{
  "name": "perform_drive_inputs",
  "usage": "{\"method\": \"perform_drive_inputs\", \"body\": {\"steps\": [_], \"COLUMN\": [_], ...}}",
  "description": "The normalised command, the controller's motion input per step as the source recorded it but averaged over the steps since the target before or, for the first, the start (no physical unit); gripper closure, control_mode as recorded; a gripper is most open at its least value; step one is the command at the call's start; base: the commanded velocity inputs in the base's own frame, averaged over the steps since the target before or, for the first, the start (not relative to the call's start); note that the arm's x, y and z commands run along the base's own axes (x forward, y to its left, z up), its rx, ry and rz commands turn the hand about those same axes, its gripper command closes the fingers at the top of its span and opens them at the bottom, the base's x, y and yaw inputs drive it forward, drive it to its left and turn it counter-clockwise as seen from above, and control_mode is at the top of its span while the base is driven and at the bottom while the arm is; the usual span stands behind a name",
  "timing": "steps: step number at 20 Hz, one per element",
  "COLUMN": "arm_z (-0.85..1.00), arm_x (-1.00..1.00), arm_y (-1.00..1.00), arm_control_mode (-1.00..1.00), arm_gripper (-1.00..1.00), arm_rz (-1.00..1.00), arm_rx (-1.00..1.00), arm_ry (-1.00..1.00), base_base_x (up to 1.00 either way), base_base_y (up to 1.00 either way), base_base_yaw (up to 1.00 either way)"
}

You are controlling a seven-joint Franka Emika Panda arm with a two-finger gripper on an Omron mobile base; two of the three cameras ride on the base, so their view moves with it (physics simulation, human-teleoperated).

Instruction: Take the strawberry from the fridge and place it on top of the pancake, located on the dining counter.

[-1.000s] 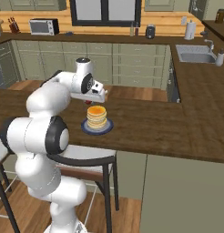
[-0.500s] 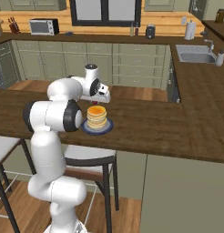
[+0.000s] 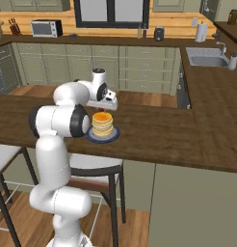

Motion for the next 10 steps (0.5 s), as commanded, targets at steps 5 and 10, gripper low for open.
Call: {"method": "perform_drive_inputs", "body": {"steps": [5, 10], "arm_z": [-0.48, -0.21], "arm_x": [0.02, 0.18], "arm_y": [-0.01, 0.00], "arm_control_mode": [-1.00, -1.00], "arm_gripper": [1.00, 1.00], "arm_rz": [0.00, 0.02], "arm_rx": [-0.02, -0.02], "arm_ry": [0.00, 0.00], "base_base_x": [0.00, 0.00], "base_base_y": [0.00, 0.00], "base_base_yaw": [0.00, 0.00]}}
